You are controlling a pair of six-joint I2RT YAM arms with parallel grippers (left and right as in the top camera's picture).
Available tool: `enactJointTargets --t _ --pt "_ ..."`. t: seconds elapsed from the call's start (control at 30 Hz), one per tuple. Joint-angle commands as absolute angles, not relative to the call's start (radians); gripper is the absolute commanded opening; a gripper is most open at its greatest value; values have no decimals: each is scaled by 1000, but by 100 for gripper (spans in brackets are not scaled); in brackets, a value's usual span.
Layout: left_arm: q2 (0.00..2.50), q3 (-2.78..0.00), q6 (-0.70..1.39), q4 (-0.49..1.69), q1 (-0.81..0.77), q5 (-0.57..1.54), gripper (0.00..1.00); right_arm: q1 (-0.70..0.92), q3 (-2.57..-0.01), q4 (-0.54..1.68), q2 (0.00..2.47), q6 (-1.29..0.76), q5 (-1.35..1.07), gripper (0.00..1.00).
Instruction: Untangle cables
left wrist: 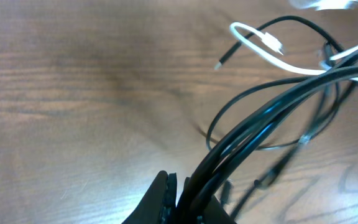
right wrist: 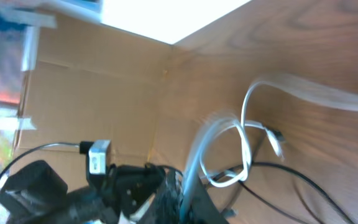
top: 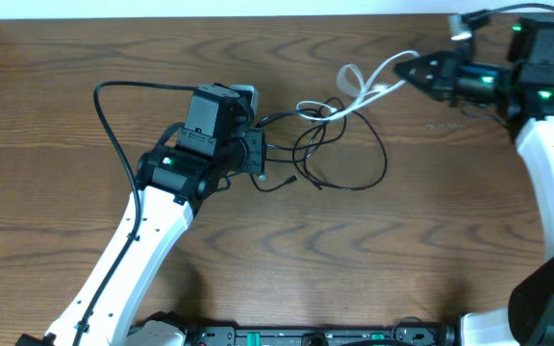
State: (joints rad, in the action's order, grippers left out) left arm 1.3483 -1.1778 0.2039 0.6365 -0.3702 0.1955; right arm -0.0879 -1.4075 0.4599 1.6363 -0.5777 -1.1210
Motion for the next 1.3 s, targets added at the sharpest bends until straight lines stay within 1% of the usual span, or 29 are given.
enactJointTargets --t 0.0,0.1,0.23,0.3,0.37,0.47,0.53,0.57,0.63,0.7,0.73,0.83,0.9,1.0,1.1,1.27 --pt "1352 -1184 149 669 -369 170 7 -194 -1406 584 1630 -508 -948 1" --pt "1352 -1184 131 673 -369 159 7 -228 -1406 701 1630 -461 -715 1" --pt "1352 -1184 131 674 -369 116 7 -240 -1406 807 1630 -462 -366 1" --pt "1352 -1184 131 678 -369 94 7 -244 -1406 834 1631 -463 -230 1" --pt "1352 -1184 131 682 -369 81 7 -247 -1406 847 1631 -463 -179 1" --pt "1352 -1184 131 682 -369 82 8 -246 -1406 839 1631 -398 -282 1" --pt "1352 -1184 131 680 -369 88 8 -235 -1406 820 1633 -314 -413 1" --pt "1352 -1184 131 680 -369 96 7 -227 -1406 813 1633 -278 -465 3" --pt "1352 -1184 121 676 -369 138 7 -202 -1406 804 1633 -213 -555 11" --pt "1351 -1184 57 654 -369 249 8 -159 -1406 805 1633 -197 -603 24" --pt "1350 -1184 27 642 -369 301 7 -137 -1406 805 1633 -180 -616 27" --pt "1341 -1184 -54 602 -369 462 7 -61 -1406 800 1633 -130 -645 42" --pt "1333 -1184 -63 583 -369 508 7 -13 -1406 794 1633 -99 -646 52" --pt "1311 -1184 -63 574 -369 517 7 51 -1406 779 1635 -72 -646 61" --pt "1283 -1184 -63 574 -369 532 8 91 -1406 769 1642 -45 -647 66" --pt "1233 -1185 -63 570 -369 547 7 126 -1406 748 1687 -36 -701 66"
